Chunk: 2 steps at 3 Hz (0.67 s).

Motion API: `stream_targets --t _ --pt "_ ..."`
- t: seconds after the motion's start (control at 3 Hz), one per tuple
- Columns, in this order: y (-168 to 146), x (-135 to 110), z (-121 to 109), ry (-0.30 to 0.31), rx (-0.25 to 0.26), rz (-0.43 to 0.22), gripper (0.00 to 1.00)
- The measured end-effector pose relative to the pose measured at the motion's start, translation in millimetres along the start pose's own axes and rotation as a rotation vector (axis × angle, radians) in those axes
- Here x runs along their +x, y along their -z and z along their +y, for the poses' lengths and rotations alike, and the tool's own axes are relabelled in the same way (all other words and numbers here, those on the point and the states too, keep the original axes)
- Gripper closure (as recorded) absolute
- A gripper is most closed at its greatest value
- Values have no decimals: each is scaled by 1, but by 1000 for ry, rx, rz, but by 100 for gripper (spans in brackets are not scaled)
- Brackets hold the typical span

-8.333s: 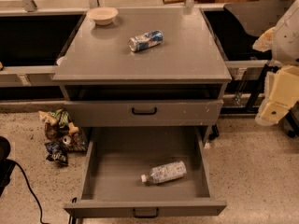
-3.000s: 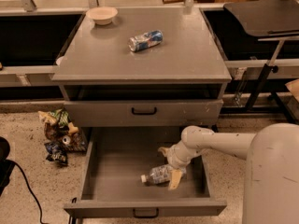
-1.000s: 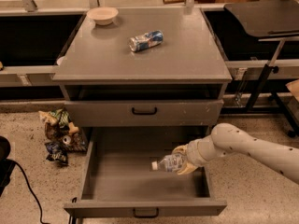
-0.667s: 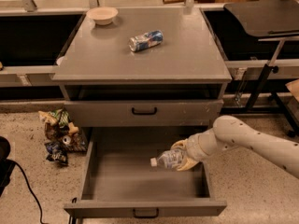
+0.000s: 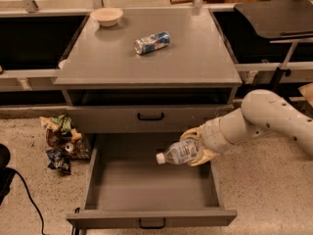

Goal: Pick blue plastic bottle from middle drawer and place on counter

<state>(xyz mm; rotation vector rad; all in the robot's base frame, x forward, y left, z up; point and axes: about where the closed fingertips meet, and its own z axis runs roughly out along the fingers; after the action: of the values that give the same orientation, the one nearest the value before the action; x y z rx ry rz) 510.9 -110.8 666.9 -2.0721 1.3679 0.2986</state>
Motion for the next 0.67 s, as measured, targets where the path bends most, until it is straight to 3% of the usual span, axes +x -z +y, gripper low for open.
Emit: stream_targets --t 0.33,0.67 --pt "58 -43 -14 77 48 55 100" --pt "58 -43 -15 78 48 55 100"
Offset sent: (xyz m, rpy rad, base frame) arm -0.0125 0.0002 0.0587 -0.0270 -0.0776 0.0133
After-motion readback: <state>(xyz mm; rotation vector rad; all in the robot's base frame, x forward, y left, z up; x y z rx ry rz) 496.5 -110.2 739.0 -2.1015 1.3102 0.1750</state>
